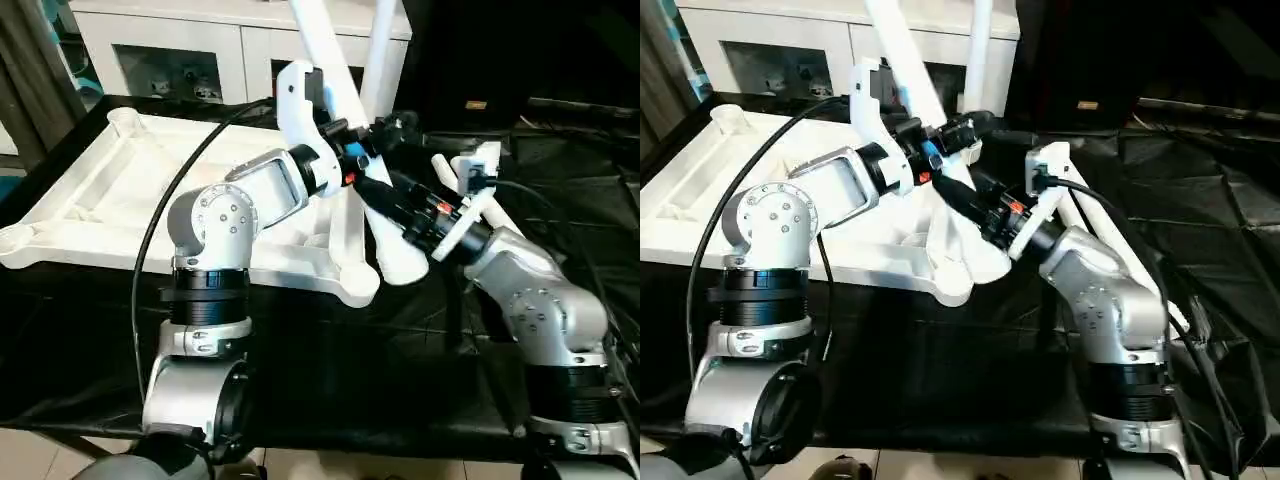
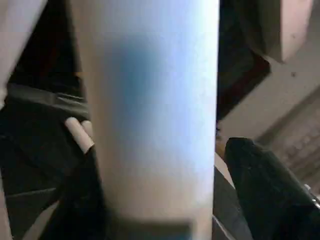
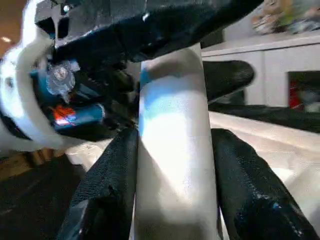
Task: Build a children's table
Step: Pick table leg
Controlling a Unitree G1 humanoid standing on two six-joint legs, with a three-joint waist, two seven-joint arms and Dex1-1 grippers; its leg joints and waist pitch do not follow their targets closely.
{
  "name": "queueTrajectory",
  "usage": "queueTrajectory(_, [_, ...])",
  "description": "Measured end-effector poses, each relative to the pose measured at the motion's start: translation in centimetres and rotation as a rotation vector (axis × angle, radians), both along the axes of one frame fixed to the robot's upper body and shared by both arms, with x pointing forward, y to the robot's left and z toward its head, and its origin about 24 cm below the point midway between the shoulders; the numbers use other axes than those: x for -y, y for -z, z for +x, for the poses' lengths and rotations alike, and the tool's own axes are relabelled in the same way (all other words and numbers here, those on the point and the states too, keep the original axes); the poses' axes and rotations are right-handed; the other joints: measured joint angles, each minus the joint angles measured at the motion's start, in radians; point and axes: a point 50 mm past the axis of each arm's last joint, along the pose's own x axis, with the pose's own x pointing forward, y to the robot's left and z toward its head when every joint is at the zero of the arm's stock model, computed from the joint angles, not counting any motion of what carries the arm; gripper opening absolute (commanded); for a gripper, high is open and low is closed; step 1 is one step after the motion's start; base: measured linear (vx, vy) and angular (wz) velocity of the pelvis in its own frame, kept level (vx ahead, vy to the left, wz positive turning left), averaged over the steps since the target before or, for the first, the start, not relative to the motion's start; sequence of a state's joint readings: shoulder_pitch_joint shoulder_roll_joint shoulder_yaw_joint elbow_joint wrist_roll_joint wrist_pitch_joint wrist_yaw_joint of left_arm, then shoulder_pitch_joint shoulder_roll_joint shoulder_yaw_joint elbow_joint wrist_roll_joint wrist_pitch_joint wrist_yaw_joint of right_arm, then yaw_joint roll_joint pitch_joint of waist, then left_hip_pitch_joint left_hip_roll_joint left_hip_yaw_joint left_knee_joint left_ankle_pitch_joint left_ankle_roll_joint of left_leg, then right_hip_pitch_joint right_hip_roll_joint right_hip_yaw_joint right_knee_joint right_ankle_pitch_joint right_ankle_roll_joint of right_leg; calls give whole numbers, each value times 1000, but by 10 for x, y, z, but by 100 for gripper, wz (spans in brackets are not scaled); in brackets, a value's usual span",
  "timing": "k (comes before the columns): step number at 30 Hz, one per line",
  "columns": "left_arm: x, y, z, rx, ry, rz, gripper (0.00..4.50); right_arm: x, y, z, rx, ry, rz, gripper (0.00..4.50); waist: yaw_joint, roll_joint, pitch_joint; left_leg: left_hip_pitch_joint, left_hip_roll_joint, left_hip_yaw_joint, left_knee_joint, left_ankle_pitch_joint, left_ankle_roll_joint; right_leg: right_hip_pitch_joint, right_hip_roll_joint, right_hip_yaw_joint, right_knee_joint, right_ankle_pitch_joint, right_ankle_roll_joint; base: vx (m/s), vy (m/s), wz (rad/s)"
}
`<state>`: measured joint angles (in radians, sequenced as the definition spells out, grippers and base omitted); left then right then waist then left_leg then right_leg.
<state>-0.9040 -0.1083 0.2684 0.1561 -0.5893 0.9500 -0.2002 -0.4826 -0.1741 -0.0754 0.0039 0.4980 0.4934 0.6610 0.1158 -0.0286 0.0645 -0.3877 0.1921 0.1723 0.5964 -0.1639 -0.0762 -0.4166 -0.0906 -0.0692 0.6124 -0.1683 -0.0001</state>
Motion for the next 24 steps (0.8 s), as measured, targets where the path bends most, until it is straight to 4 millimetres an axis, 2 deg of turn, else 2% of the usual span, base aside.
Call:
queueTrajectory(10, [-12, -2, 9, -35, -159, -32, 245, -9, 5, 3, 27, 61, -73, 181, -1, 0, 0, 0, 0, 0, 0, 0, 0, 0, 0, 0, -1, 0, 0, 0, 0, 0])
queueTrajectory(12, [-13, -1, 9, -39, -167, -31, 240, -10, 7, 5, 28, 73, -81, 181, -1, 0, 0, -1, 0, 0, 0, 0, 0, 0, 0, 0, -1, 0, 0, 0, 0, 0])
queueTrajectory(13, [-13, -1, 9, -40, -170, -29, 212, -10, 7, 5, 30, 74, -82, 181, -1, 0, 0, -1, 0, 0, 0, 0, 0, 0, 0, 0, -1, 0, 0, 0, 0, 0])
queueTrajectory(14, [-14, -1, 9, -42, -174, -28, 203, -11, 8, 5, 32, 73, -85, 181, 0, 0, 0, -1, 0, 0, 0, 0, 0, 0, 0, 0, -1, 0, 0, 0, 0, 0])
queueTrajectory(21, [-17, 0, 7, -39, -176, -33, 182, -15, 9, 5, 42, 69, -93, 181, 0, 0, 0, -1, 0, 0, 0, 0, 0, 0, 0, 0, -1, 1, 0, 0, 0, 0])
queueTrajectory(22, [-18, 0, 7, -36, -172, -32, 182, -15, 9, 5, 43, 69, -92, 216, 0, 0, 0, -1, 0, 0, 0, 0, 0, 0, 0, 0, -1, 1, 0, 0, 0, 0])
queueTrajectory(24, [-20, -1, 7, -2, -141, -13, 182, -15, 9, 5, 37, 56, -75, 253, 0, 0, 0, -1, 0, 0, 1, 0, 0, 0, 0, 0, -1, 1, 0, 0, 0, 0])
